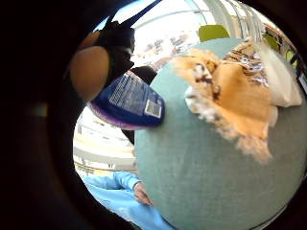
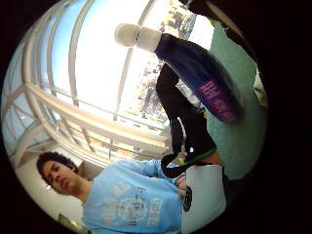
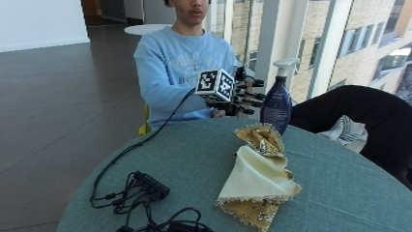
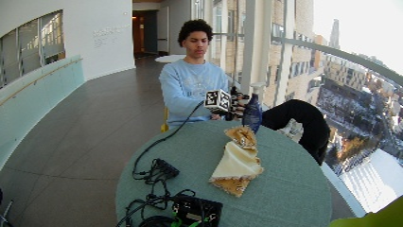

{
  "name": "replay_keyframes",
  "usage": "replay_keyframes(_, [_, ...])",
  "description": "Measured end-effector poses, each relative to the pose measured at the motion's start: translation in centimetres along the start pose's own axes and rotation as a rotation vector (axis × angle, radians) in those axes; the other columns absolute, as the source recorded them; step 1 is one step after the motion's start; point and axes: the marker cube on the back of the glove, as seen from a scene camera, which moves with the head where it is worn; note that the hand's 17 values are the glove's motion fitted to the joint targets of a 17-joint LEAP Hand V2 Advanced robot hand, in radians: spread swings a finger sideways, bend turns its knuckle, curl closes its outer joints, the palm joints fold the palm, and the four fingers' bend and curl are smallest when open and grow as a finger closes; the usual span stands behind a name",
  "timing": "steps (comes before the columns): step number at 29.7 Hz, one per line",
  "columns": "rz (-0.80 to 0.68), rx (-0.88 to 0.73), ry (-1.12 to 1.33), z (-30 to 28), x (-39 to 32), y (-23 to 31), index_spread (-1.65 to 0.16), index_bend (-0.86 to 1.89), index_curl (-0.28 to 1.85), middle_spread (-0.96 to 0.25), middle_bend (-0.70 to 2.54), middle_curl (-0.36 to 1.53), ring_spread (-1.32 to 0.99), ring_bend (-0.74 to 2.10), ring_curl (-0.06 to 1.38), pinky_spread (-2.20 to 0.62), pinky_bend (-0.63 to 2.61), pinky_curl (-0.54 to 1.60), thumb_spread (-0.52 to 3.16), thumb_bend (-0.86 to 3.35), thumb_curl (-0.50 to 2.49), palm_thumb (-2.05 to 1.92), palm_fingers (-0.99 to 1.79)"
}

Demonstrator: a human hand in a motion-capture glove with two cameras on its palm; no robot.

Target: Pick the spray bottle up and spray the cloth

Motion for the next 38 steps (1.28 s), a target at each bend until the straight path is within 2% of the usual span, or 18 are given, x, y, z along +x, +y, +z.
replay_keyframes(9, [0.085, 0.007, 0.175, -7.6, 4.2, 7.7, -0.42, 0.13, 0.18, -0.08, 0.27, 0.43, 0.01, 0.36, 0.33, 0.22, 0.38, 0.37, 1.05, -0.02, 0.54, 0.77, 0.53])
replay_keyframes(21, [0.095, 0.018, 0.445, -12.5, 6.6, 15.6, -0.42, 0.14, 0.21, -0.08, 0.29, 0.42, 0.01, 0.32, 0.32, 0.24, 0.31, 0.34, 1.07, -0.02, 0.5, 0.76, 0.56])
replay_keyframes(29, [0.107, 0.019, 0.49, -13.5, 7.7, 18.4, -0.42, 0.14, 0.23, -0.08, 0.3, 0.42, 0.01, 0.3, 0.31, 0.24, 0.28, 0.34, 1.08, -0.02, 0.48, 0.77, 0.58])
replay_keyframes(38, [0.117, 0.018, 0.493, -14.1, 8.0, 18.5, -0.41, 0.13, 0.24, -0.09, 0.29, 0.41, 0.02, 0.29, 0.31, 0.25, 0.26, 0.34, 1.08, -0.02, 0.46, 0.77, 0.59])
